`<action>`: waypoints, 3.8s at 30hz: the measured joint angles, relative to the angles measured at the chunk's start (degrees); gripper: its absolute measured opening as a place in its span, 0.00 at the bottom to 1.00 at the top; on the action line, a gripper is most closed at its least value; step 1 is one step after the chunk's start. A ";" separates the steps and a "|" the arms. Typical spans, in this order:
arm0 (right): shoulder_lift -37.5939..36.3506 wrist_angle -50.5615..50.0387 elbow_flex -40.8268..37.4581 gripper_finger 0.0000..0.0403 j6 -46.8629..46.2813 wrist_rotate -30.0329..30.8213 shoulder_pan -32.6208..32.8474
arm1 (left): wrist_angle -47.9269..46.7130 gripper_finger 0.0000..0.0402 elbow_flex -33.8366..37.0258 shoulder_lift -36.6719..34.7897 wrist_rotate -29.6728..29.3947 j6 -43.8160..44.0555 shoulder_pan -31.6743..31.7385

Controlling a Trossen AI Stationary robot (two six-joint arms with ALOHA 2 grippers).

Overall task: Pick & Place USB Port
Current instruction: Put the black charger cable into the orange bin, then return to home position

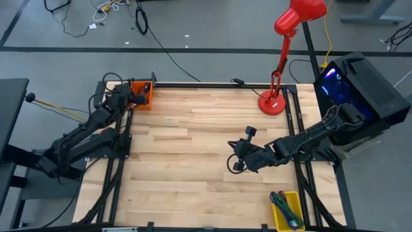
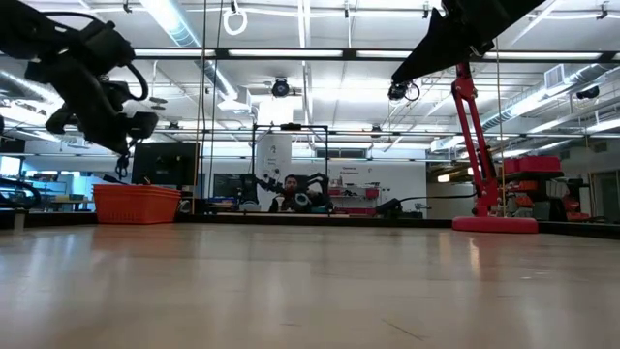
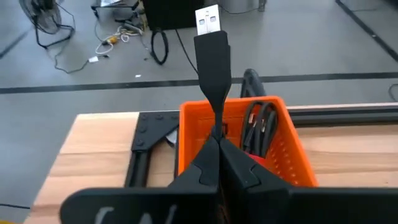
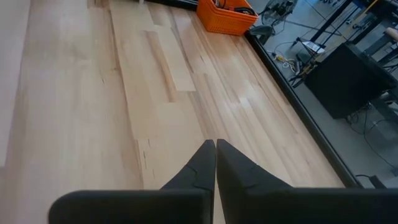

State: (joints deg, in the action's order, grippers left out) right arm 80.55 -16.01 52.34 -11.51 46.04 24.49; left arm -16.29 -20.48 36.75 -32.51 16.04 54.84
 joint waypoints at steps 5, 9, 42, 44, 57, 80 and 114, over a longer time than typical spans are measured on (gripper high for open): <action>0.00 0.61 0.00 0.04 0.00 0.06 0.00 | 8.45 0.00 3.63 0.07 3.15 -2.16 3.08; -0.02 1.05 0.00 0.04 -0.02 0.42 0.00 | 11.75 0.00 5.28 1.15 5.99 -2.25 4.79; -0.02 1.49 0.00 0.04 0.22 0.00 -0.04 | 15.87 0.32 4.63 2.03 22.31 15.48 4.40; -0.02 1.57 0.00 0.04 0.22 0.00 -0.07 | 14.96 0.31 4.63 0.27 27.06 15.24 2.92; -0.02 13.71 0.00 0.04 11.98 -5.81 -4.69 | 36.03 0.29 4.91 -3.04 43.97 5.95 -26.85; 0.50 52.59 -15.83 0.04 10.73 -50.08 -28.34 | 44.27 0.29 19.52 1.39 17.79 -2.73 -59.74; 0.46 72.04 -45.92 0.04 3.73 -40.94 -30.03 | 45.15 0.29 19.93 2.24 13.66 1.36 -60.34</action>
State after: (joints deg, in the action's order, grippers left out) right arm 81.01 56.03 6.41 -7.77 5.10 -5.54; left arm 28.86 -0.56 38.99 -18.85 17.41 -5.50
